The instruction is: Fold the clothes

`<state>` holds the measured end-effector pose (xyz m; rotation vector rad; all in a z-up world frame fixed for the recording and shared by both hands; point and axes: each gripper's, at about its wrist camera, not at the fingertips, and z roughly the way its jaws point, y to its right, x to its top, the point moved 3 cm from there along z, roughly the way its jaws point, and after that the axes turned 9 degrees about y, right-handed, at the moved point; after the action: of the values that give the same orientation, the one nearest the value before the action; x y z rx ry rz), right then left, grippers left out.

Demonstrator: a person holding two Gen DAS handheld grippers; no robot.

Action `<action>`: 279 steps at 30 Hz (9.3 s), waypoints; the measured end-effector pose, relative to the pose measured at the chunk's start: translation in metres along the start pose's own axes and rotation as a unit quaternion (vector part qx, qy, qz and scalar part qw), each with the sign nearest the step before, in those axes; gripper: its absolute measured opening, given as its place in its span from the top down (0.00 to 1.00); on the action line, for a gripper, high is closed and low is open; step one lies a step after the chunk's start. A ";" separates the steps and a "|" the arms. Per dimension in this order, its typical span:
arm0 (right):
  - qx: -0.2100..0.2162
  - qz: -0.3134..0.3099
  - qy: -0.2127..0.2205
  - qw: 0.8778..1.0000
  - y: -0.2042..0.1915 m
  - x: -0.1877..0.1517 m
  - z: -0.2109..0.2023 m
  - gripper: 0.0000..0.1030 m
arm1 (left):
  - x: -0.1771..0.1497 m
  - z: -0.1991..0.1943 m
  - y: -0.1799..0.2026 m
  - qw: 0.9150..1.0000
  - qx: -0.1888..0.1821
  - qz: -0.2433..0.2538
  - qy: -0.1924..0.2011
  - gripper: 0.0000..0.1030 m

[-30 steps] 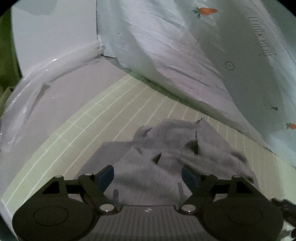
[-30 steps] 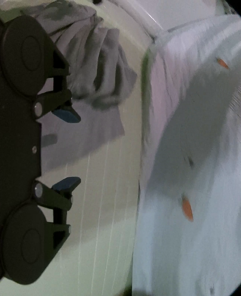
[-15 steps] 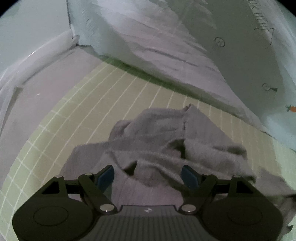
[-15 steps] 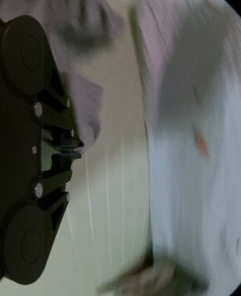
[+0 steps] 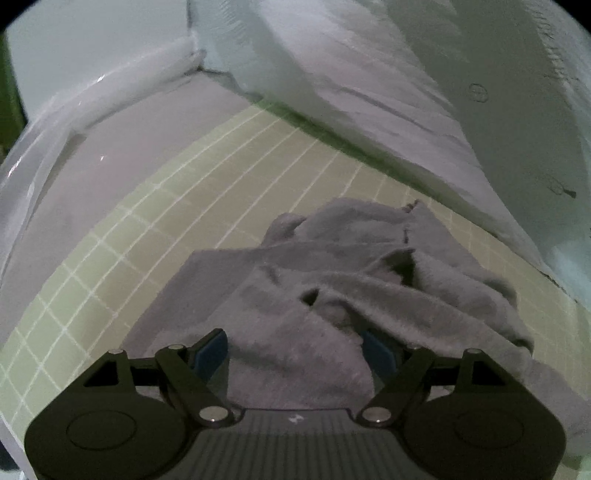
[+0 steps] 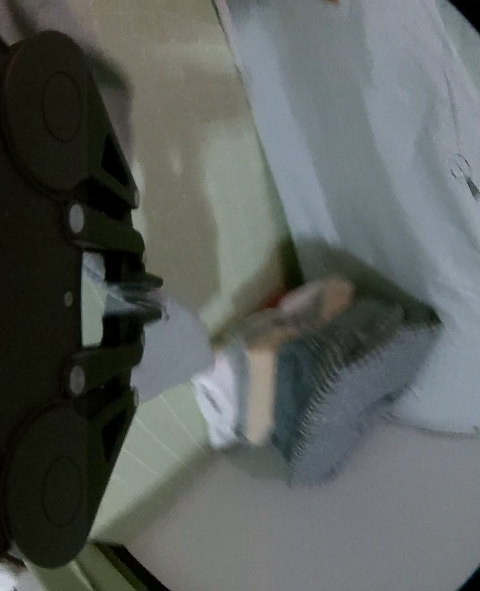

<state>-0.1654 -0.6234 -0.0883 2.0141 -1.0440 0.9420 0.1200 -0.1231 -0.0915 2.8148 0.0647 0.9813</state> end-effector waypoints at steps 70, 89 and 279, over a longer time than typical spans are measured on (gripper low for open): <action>0.266 -0.058 -0.054 0.961 -0.121 -0.102 -0.204 0.98 | -0.048 -0.049 -0.094 0.997 -0.068 -0.014 -0.036 0.35; 0.384 -0.151 0.021 0.911 -0.195 -0.081 -0.226 0.34 | -0.062 -0.051 -0.073 0.998 -0.037 -0.004 -0.040 0.30; 0.167 0.158 -0.133 0.964 -0.093 -0.191 -0.212 0.32 | -0.025 0.038 -0.028 0.902 -0.299 0.294 -0.105 0.34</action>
<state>-0.2266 -0.3385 -0.1592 2.3434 -1.4685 1.0905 0.1241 -0.1031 -0.1411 2.3454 -0.9850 0.6147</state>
